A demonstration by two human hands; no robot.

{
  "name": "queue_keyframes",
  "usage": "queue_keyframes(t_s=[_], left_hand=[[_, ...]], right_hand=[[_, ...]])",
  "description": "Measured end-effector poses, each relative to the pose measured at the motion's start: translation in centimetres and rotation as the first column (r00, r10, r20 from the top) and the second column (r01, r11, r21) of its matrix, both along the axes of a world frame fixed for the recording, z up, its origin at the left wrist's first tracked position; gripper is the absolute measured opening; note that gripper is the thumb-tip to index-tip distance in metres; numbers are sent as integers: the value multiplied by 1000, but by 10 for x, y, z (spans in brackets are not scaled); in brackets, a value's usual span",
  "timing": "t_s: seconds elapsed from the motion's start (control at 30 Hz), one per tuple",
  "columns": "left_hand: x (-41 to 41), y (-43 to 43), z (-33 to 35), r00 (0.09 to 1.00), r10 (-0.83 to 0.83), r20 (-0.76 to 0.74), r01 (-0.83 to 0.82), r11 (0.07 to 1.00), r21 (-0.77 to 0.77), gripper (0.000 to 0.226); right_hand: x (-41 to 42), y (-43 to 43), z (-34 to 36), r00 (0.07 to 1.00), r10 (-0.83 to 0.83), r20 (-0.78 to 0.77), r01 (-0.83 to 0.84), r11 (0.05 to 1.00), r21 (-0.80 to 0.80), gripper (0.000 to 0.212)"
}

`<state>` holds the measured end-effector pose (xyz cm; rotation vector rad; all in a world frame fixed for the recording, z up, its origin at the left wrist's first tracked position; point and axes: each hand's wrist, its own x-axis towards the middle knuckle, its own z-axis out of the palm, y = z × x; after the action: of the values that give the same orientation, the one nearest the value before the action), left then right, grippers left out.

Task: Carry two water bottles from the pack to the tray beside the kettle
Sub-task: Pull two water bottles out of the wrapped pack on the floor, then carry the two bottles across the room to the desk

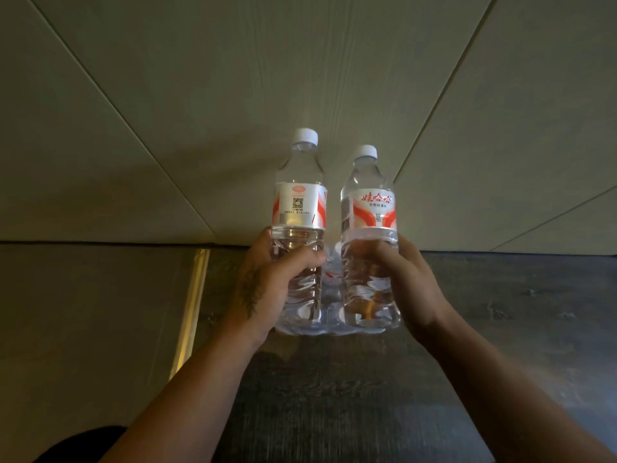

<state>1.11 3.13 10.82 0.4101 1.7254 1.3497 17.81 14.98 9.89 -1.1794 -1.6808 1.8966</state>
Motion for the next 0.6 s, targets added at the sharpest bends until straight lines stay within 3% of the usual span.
queue_keyframes(t_s=[0.07, 0.1, 0.13, 0.17, 0.2, 0.3, 0.4, 0.6], left_hand=[[8, -2, 21, 998, -48, 34, 51, 994, -101, 57], [11, -1, 33, 996, -72, 57, 80, 985, -156, 39], [14, -13, 46, 979, -125, 164, 142, 985, -96, 19], [22, -21, 63, 954, -81, 288, 121, 985, -124, 22], [26, -22, 70, 952, -80, 296, 144, 969, -199, 27], [31, -18, 79, 966, -57, 251, 131, 949, -288, 42], [36, -16, 101, 979, 122, 164, -49, 919, -391, 48], [39, -36, 191, 993, 12, 116, 16, 970, -243, 36]], right_hand=[[3, -5, 10, 1000, -6, -12, 6, 998, -66, 47], [5, -9, 17, 1000, -10, -13, 9, 996, -91, 50], [7, -13, 23, 1000, -10, -11, 9, 994, -106, 53], [8, -18, 30, 1000, -8, -9, 7, 993, -118, 56], [10, -22, 36, 1000, -9, -8, 8, 992, -127, 60], [13, -35, 52, 1000, -17, 4, 17, 990, -143, 64], [16, -44, 71, 1000, -23, 20, 26, 987, -160, 70], [21, -55, 146, 993, -60, 98, 78, 978, -196, 61]])
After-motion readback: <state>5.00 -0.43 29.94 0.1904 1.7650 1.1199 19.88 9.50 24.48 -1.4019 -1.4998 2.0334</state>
